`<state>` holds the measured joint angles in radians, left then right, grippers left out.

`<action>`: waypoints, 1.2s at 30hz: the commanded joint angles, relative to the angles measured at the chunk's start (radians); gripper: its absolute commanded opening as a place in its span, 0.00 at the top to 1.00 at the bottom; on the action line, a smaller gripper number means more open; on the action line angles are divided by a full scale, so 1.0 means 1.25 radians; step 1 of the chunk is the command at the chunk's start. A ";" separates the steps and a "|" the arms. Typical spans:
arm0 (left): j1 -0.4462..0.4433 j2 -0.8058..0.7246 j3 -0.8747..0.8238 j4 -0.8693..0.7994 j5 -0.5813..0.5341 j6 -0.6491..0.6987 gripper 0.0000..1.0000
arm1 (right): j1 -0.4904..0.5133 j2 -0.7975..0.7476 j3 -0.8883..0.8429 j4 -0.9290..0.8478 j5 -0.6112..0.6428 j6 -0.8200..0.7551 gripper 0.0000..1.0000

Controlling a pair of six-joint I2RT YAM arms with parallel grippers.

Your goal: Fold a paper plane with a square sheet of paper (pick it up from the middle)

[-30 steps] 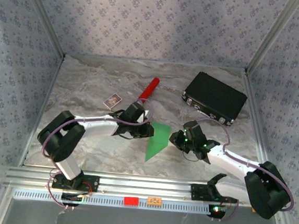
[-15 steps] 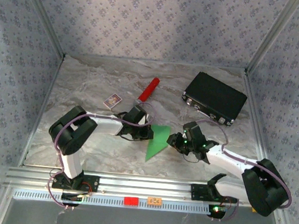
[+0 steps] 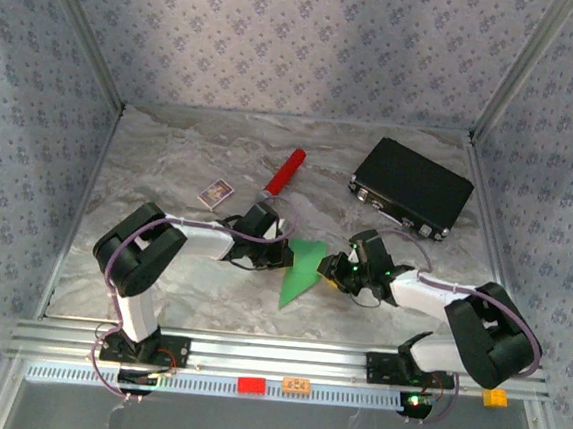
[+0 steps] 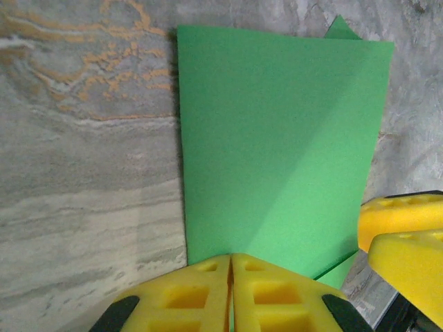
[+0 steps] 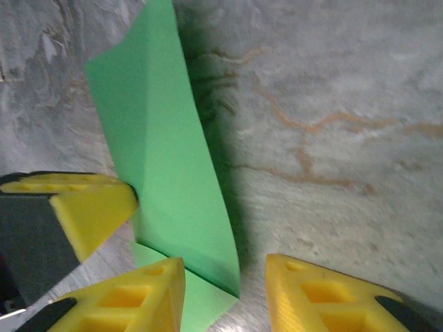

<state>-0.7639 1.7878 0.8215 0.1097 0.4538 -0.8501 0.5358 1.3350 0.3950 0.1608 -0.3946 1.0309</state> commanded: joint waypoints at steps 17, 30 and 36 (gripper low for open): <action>0.002 0.015 -0.019 -0.036 -0.010 0.005 0.91 | -0.041 0.060 0.002 0.103 -0.071 -0.007 0.64; 0.002 0.022 -0.020 -0.033 -0.011 0.006 0.91 | -0.063 0.107 -0.003 0.179 -0.130 -0.028 0.66; 0.002 0.022 -0.020 -0.033 -0.012 0.006 0.91 | -0.073 0.129 0.018 0.181 -0.164 -0.058 0.68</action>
<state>-0.7639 1.7878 0.8215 0.1097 0.4538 -0.8497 0.4545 1.4784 0.3958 0.3744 -0.5579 0.9997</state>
